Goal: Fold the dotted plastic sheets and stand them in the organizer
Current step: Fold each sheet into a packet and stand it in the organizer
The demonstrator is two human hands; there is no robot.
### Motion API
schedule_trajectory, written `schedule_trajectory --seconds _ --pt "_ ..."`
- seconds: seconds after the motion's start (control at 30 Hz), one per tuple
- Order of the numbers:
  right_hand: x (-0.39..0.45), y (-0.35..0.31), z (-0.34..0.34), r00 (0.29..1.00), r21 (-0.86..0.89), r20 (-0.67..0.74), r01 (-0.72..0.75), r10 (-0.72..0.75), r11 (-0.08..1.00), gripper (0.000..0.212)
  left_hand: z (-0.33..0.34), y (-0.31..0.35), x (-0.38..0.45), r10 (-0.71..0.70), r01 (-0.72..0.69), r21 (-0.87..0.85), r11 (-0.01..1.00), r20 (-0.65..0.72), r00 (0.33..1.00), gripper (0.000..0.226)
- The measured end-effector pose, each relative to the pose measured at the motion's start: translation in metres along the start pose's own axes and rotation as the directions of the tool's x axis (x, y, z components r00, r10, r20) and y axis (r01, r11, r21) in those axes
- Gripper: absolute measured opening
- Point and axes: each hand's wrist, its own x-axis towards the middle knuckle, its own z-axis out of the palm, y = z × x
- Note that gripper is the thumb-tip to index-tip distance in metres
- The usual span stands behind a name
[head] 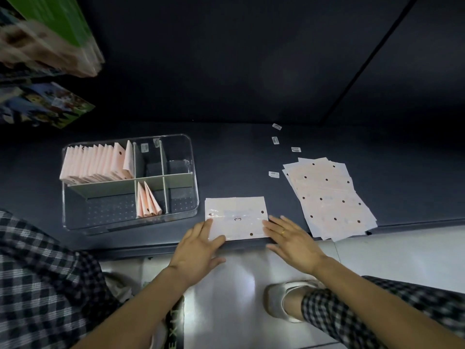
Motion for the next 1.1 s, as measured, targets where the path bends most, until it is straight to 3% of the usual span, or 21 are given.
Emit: schedule_trajectory --seconds 0.17,0.43,0.5,0.57,0.67,0.73,0.83,1.0,1.1 --pt "0.023 -0.007 0.006 0.997 0.147 0.031 -0.073 0.069 0.986 0.046 -0.007 0.001 0.011 -0.052 0.052 0.006 0.999 -0.021 0.998 0.051" --pt "0.027 0.001 0.012 0.990 -0.066 -0.104 0.090 -0.096 0.994 0.050 -0.009 -0.002 0.020 -0.084 0.085 0.008 0.996 -0.056 0.995 0.047" --pt "0.031 0.002 0.009 0.990 -0.010 -0.130 0.054 -0.055 0.998 0.041 -0.008 -0.003 0.020 -0.084 0.084 -0.011 0.996 -0.069 0.994 0.048" --pt "0.035 0.001 0.006 0.995 0.195 -0.072 -0.054 0.069 0.979 0.025 -0.008 -0.003 0.020 -0.093 0.088 -0.050 0.995 -0.098 0.991 0.051" --pt "0.045 0.008 0.001 0.958 0.514 0.020 -0.256 0.287 0.819 0.013 -0.012 -0.002 0.023 -0.175 0.145 -0.198 0.969 -0.143 0.974 0.058" --pt "0.056 0.014 -0.005 0.908 0.680 0.115 -0.367 0.402 0.635 0.009 -0.016 0.002 0.025 -0.279 0.200 -0.388 0.900 -0.157 0.947 0.063" --pt "0.075 0.022 -0.005 0.838 0.749 0.262 -0.489 0.478 0.447 0.016 -0.019 0.017 0.024 -0.370 0.196 -0.566 0.801 -0.211 0.905 0.072" --pt "0.099 0.032 0.002 0.771 0.630 0.379 -0.620 0.511 0.468 0.031 -0.019 0.036 0.025 -0.216 0.147 -0.244 0.959 -0.286 0.934 0.079" --pt "0.105 0.035 0.005 0.739 0.592 0.416 -0.663 0.530 0.458 0.036 -0.021 0.036 0.032 -0.178 0.182 -0.009 0.983 -0.258 0.950 0.076"
